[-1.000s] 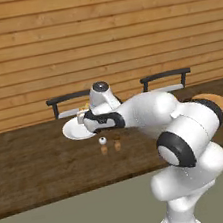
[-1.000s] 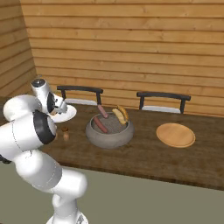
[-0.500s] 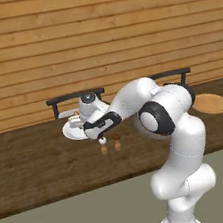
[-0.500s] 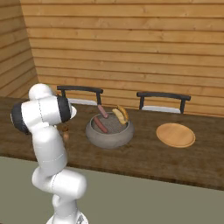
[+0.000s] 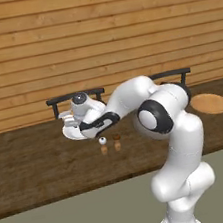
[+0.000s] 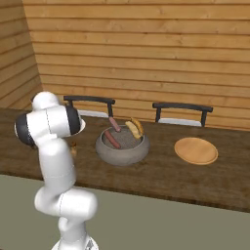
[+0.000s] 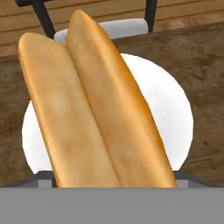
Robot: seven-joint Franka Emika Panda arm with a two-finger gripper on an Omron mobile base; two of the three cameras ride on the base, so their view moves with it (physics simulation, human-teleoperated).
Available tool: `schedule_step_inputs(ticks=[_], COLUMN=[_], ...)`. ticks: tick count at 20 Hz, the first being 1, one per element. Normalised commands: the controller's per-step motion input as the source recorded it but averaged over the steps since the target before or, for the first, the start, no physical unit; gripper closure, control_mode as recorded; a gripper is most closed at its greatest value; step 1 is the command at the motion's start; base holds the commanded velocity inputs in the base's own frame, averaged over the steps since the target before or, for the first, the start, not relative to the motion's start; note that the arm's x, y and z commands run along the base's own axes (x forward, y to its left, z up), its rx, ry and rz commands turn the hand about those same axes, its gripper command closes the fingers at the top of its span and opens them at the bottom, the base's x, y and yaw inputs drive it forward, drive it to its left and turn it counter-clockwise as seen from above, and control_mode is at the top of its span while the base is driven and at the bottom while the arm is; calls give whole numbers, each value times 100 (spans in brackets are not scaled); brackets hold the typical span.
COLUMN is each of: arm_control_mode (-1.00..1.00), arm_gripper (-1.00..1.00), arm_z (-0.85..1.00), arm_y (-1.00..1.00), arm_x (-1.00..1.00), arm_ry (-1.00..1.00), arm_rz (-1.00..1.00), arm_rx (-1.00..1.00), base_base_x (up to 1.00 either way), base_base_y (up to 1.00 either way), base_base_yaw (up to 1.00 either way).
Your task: Place one bun and one sausage from the bowl on each plate.
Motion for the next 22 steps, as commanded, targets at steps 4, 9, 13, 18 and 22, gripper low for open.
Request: schedule_step_inputs(ticks=[4, 9, 13, 18, 22], arm_control_mode=[-100, -100, -100, -100, -100], arm_gripper=[-100, -100, -100, -100, -100], arm_z=[58, 90, 74, 19, 0], arm_y=[-2, -61, -100, -100, -100], arm_x=[0, -39, -95, -64, -31], arm_ry=[1, 24, 31, 33, 31], arm_rz=[-5, -17, -19, -18, -12], arm_rx=[0, 5, 3, -4, -18], base_base_x=[0, 0, 0, 0, 0], base_base_y=[0, 0, 0, 0, 0], base_base_yaw=[0, 0, 0, 0, 0])
